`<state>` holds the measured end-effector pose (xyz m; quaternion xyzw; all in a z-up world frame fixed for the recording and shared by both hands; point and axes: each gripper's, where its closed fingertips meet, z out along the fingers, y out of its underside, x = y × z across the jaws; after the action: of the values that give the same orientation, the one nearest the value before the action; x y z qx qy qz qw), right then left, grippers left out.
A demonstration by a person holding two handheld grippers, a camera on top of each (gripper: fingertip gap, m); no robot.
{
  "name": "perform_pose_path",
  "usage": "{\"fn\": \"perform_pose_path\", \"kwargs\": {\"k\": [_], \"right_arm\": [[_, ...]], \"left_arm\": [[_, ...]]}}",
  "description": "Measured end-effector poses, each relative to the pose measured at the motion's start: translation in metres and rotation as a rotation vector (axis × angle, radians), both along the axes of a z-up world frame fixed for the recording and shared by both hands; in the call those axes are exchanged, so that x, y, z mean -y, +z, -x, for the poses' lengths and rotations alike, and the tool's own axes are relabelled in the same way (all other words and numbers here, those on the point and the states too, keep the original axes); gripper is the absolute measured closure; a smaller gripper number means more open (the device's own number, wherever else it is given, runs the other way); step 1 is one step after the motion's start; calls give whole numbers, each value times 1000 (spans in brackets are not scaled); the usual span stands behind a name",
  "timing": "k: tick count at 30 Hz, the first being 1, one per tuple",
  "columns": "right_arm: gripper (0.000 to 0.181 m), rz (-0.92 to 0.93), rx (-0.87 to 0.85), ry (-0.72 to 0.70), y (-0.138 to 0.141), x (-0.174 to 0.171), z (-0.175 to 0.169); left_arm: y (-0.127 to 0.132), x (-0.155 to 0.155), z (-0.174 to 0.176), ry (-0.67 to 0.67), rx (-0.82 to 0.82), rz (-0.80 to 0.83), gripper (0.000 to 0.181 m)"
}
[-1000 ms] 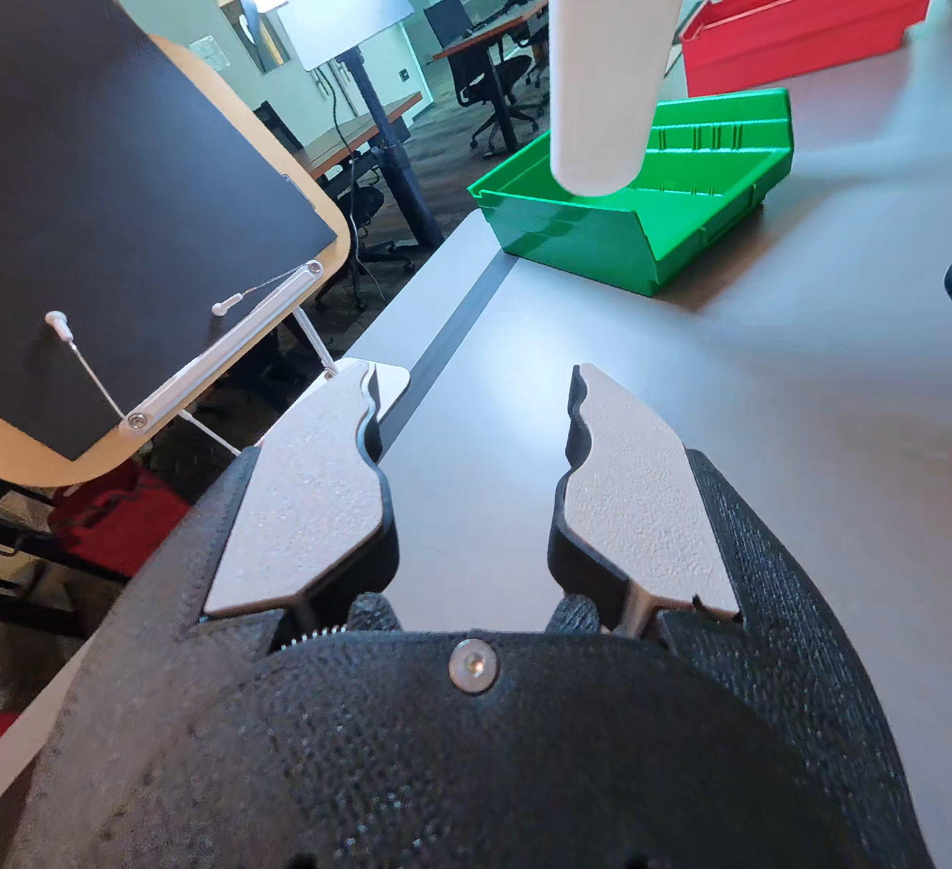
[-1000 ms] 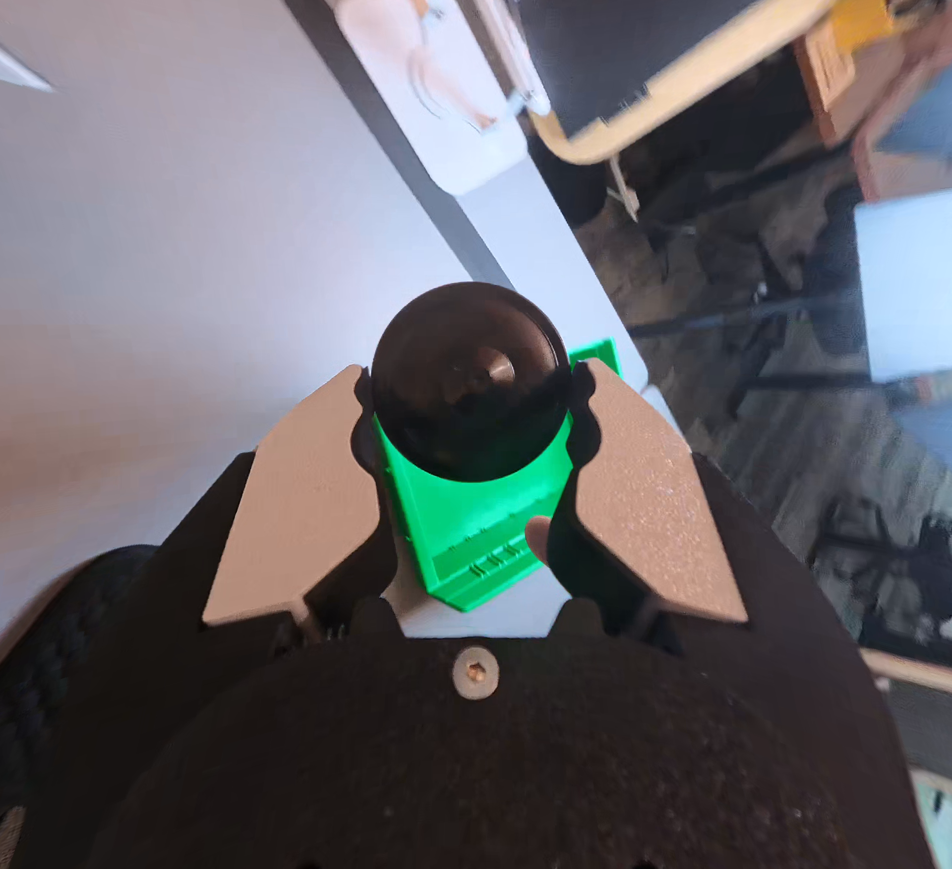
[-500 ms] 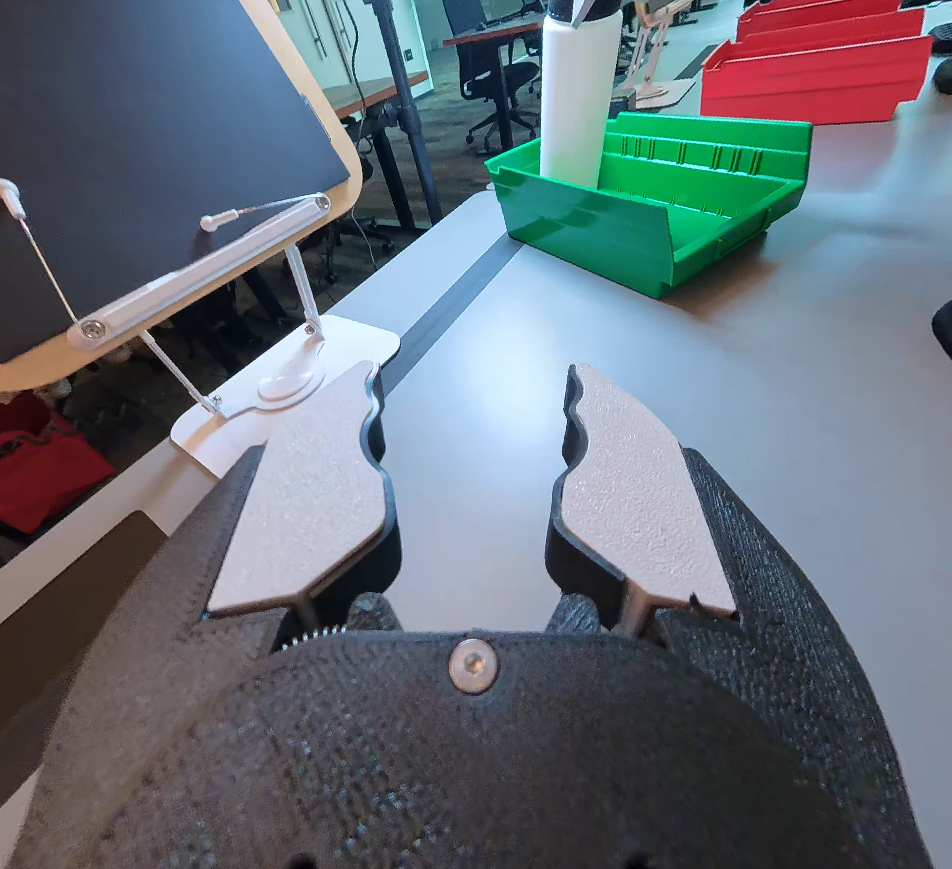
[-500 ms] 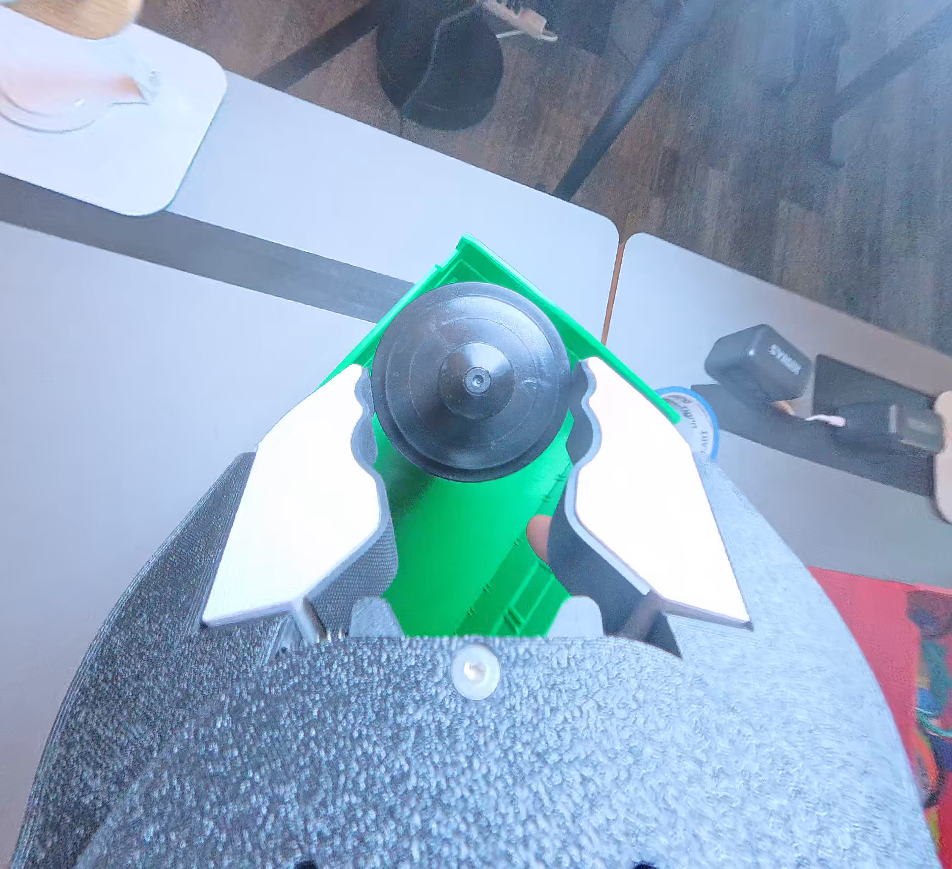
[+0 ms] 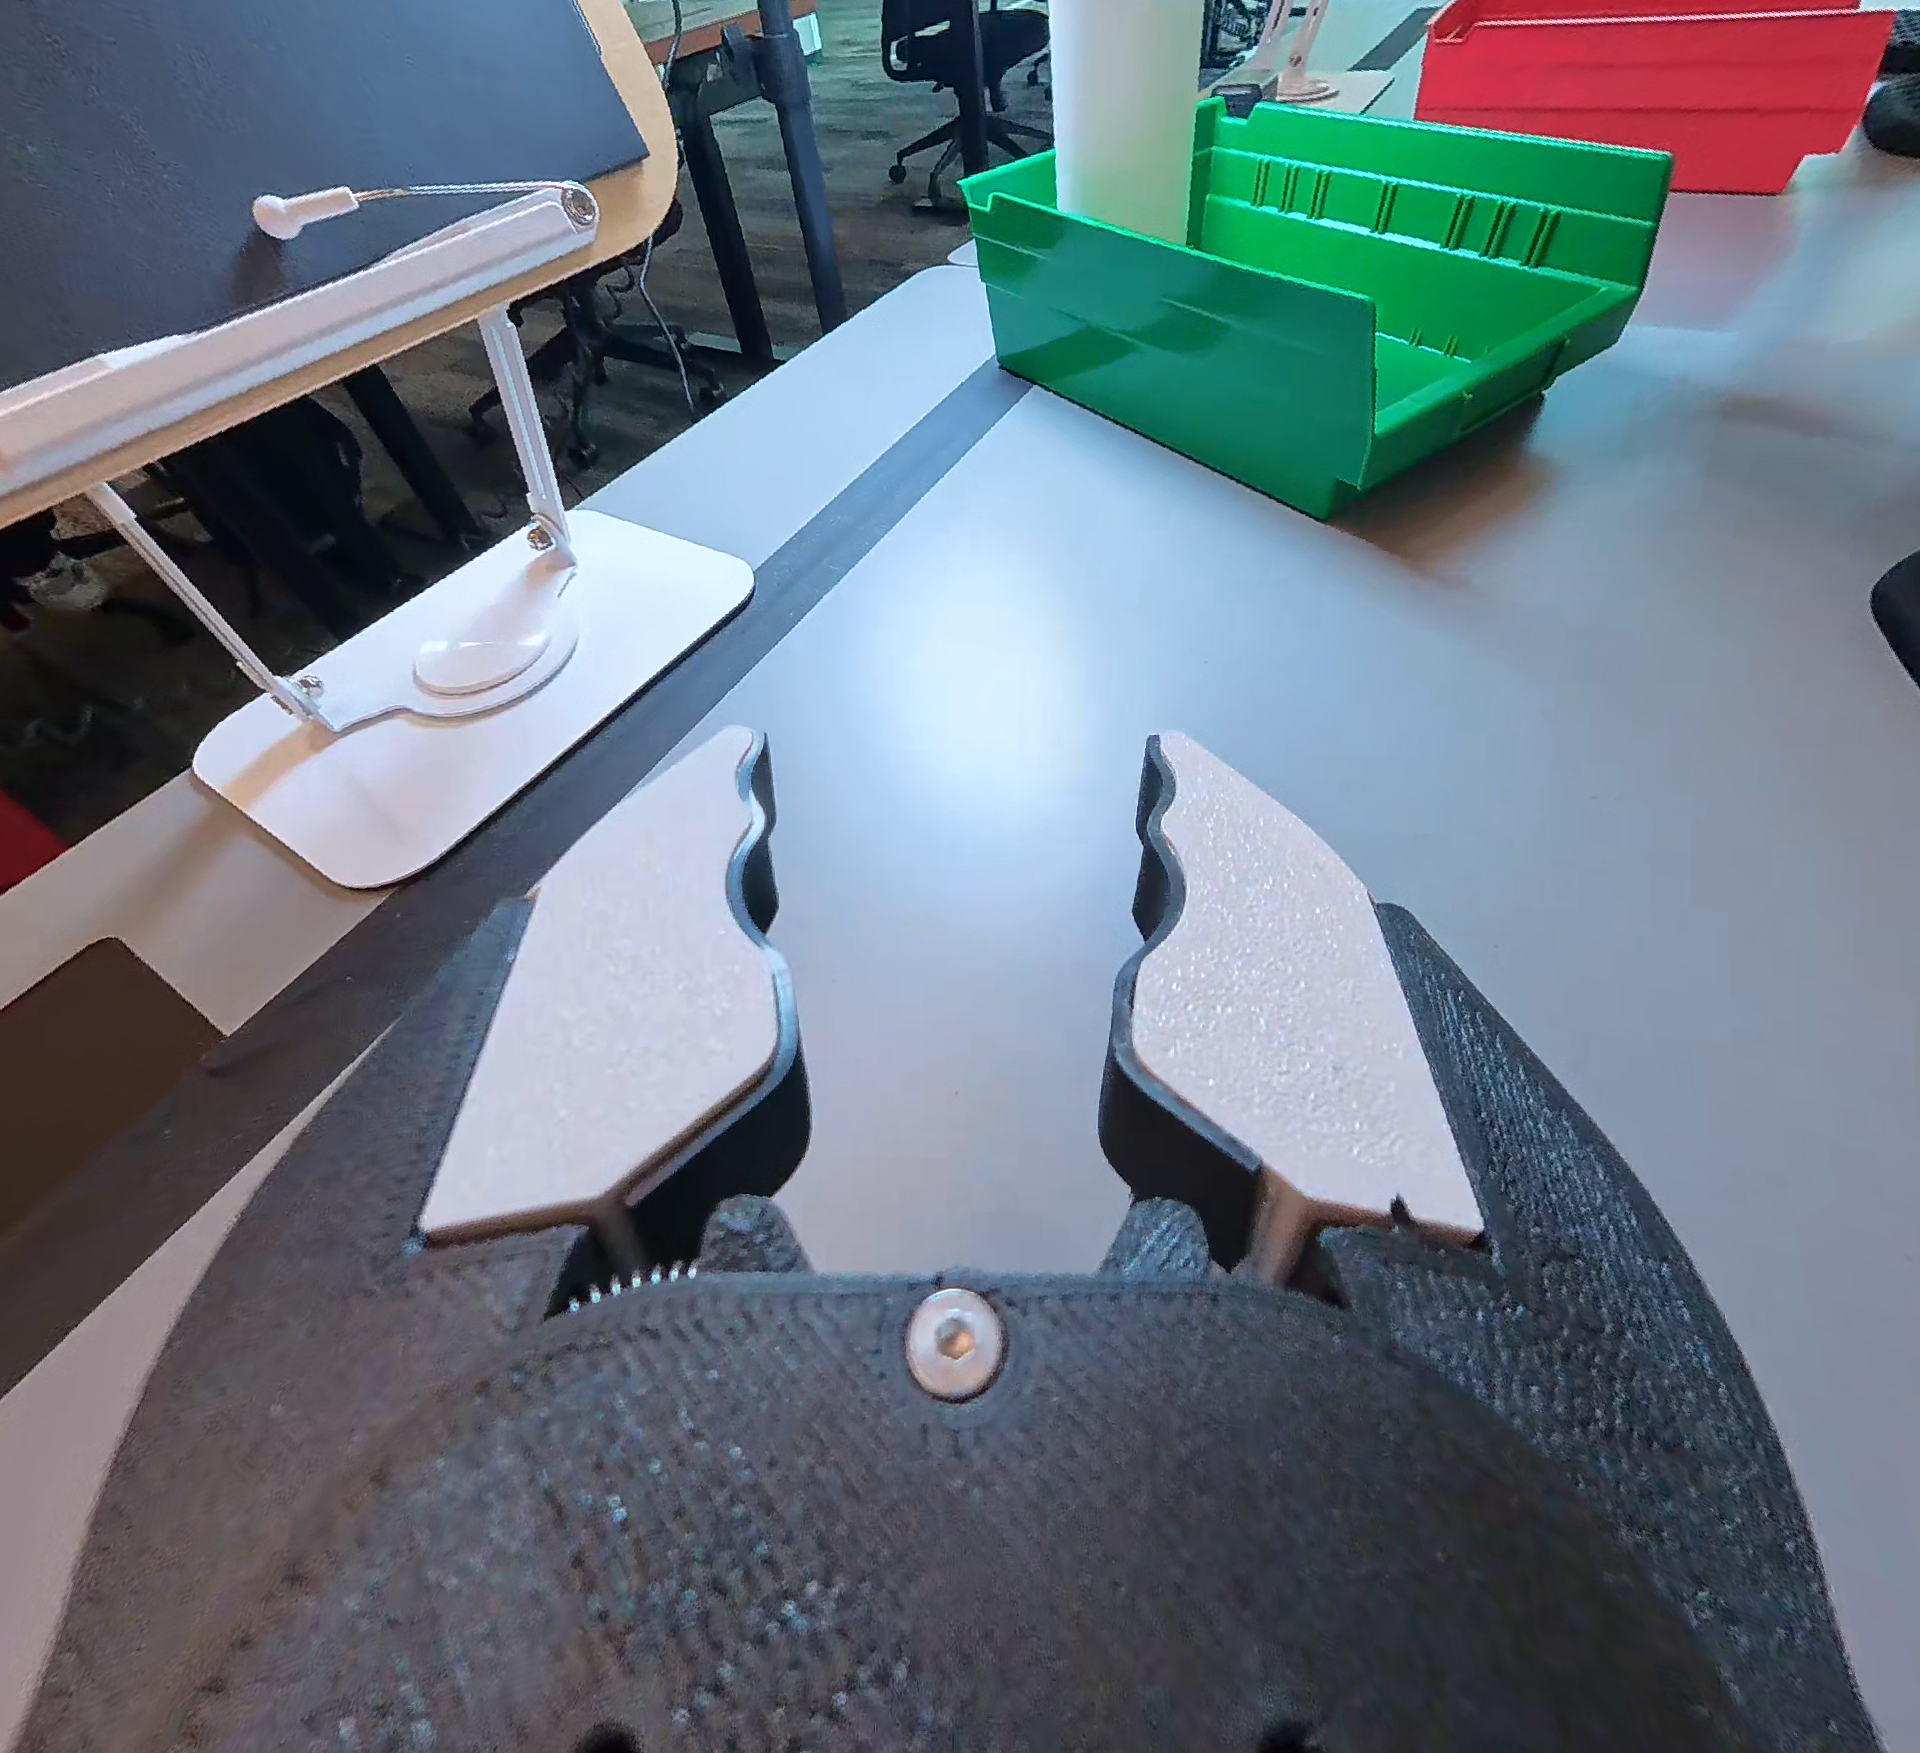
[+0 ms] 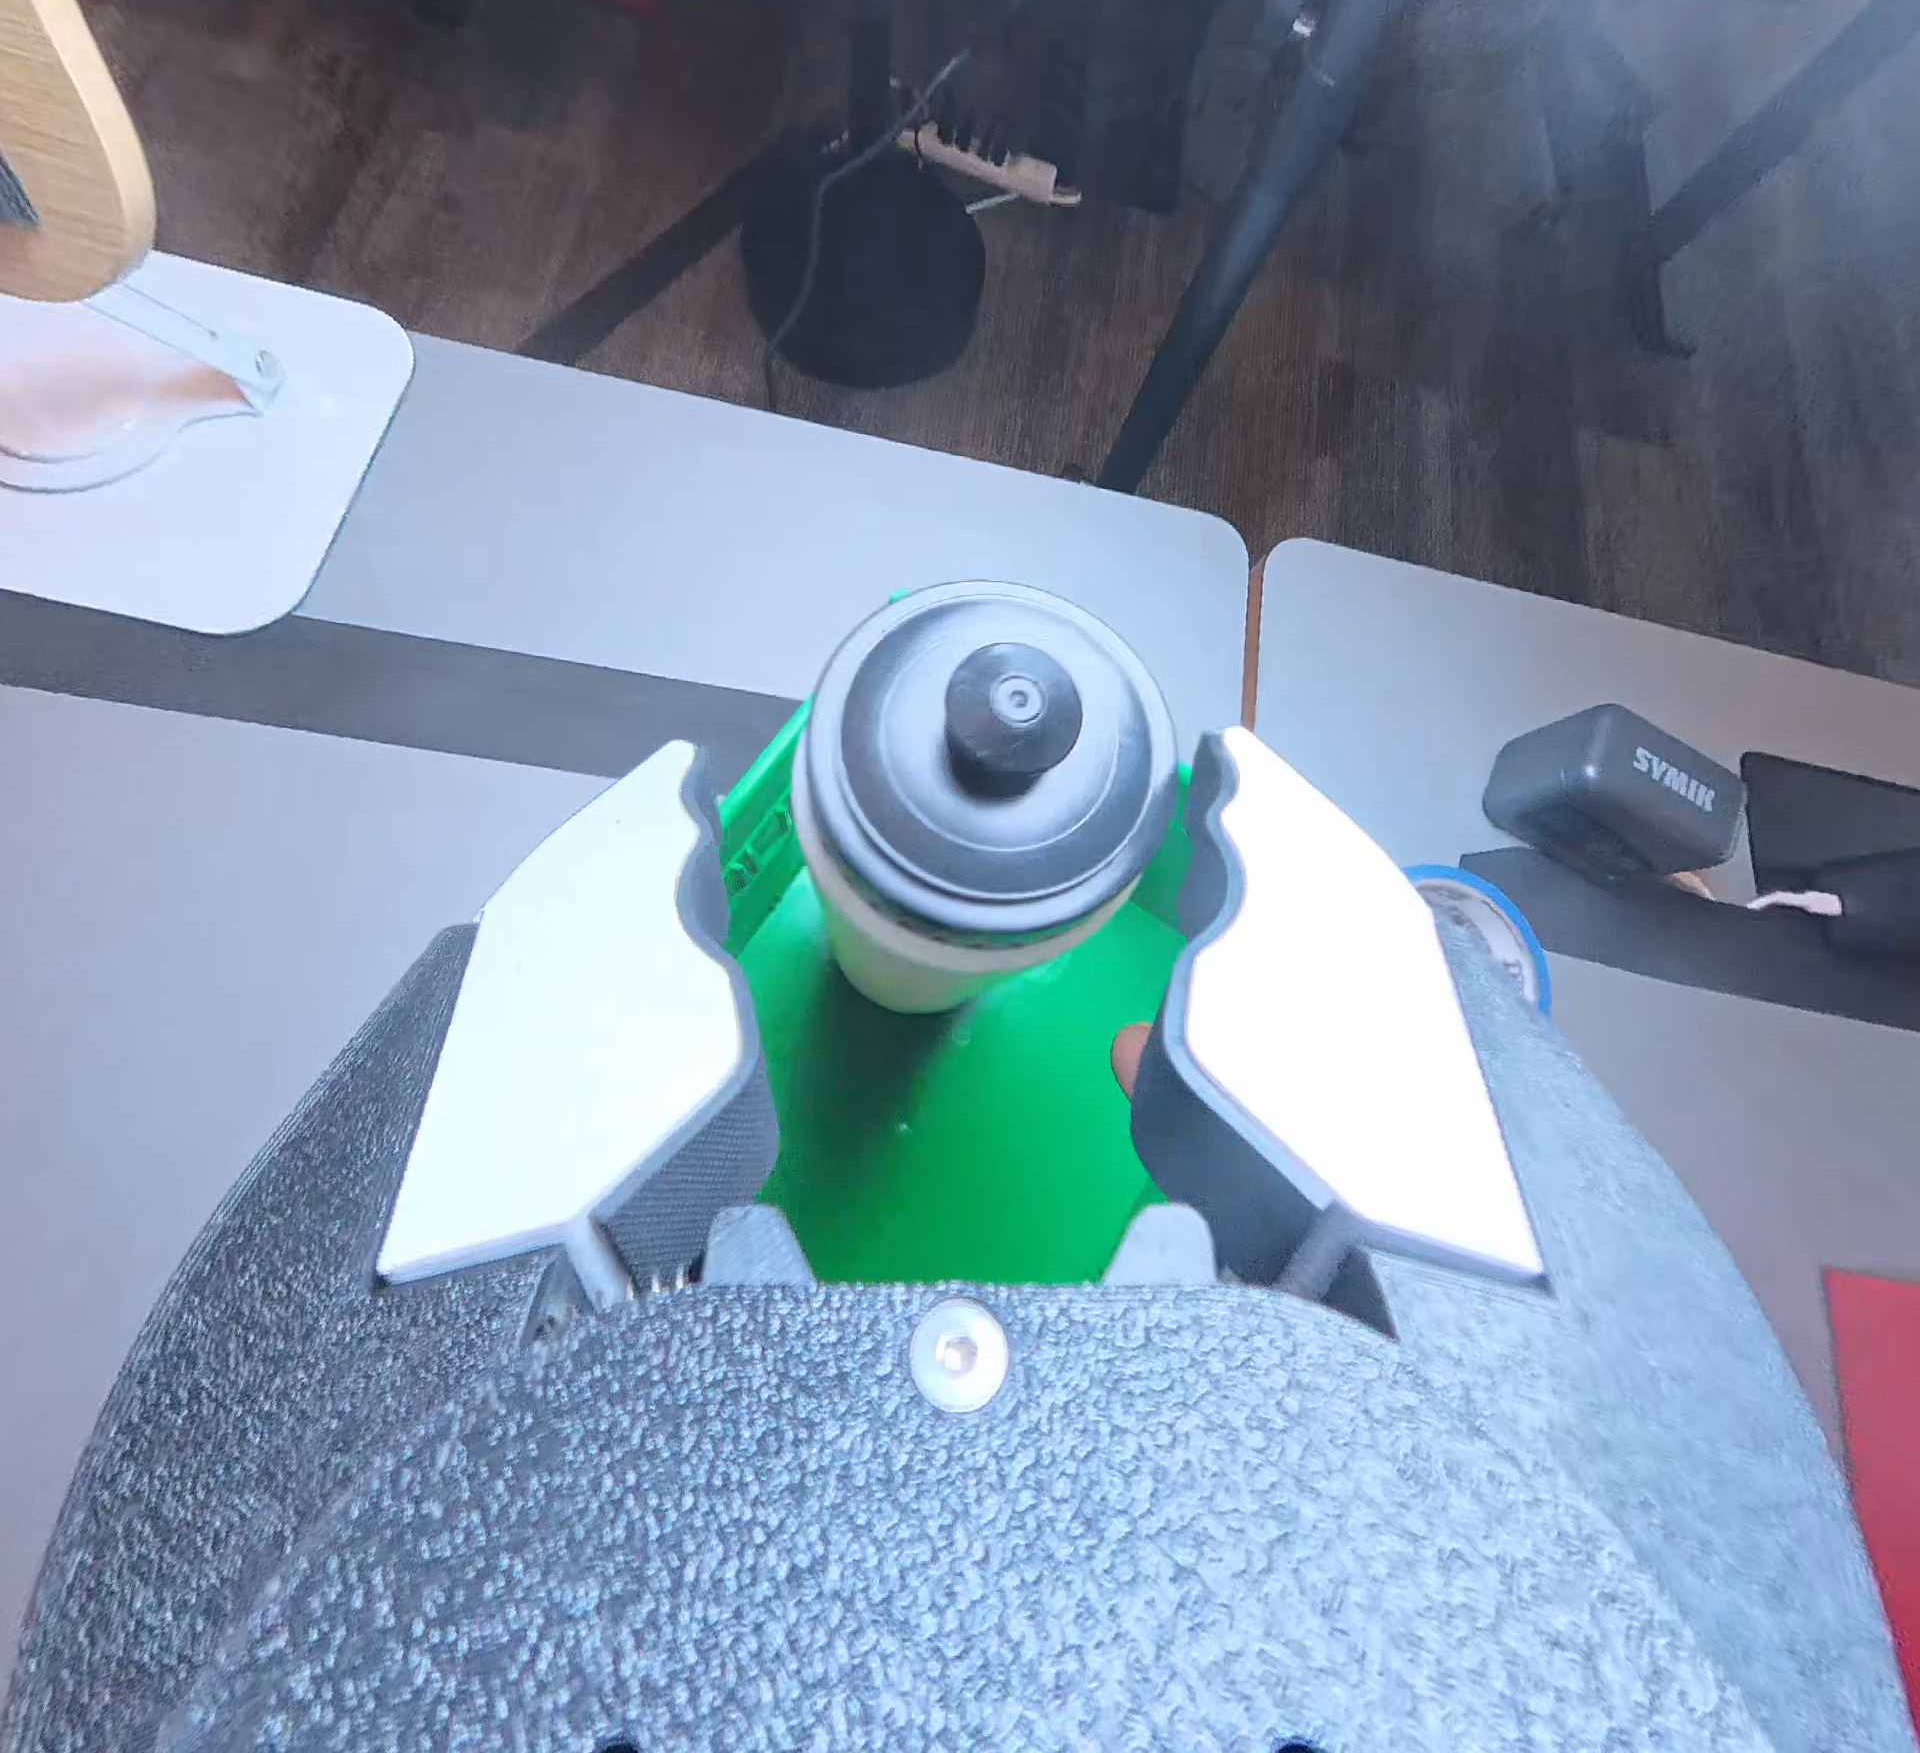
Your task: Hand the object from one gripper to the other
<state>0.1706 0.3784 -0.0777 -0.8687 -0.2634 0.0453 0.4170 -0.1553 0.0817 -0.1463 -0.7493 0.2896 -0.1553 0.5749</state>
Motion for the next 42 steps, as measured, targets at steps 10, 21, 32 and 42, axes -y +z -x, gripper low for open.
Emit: {"fn": "perform_pose_path", "kwargs": {"k": [10, 21, 32, 42], "right_arm": [[96, -287, -270, 68, 55, 50, 6], [101, -332, -585, 313, 22, 214, 47], [118, -250, -623, 476, -44, 276, 93], [135, -272, -606, 545, -52, 290, 106]], "left_arm": [[11, 4, -1, -1, 20, -25, 114], [37, 6, 17, 94, 49, -92, 115], [138, 65, 208, 571, -2, -165, 122], [43, 109, 399, 1010, -87, 383, 123]]}}
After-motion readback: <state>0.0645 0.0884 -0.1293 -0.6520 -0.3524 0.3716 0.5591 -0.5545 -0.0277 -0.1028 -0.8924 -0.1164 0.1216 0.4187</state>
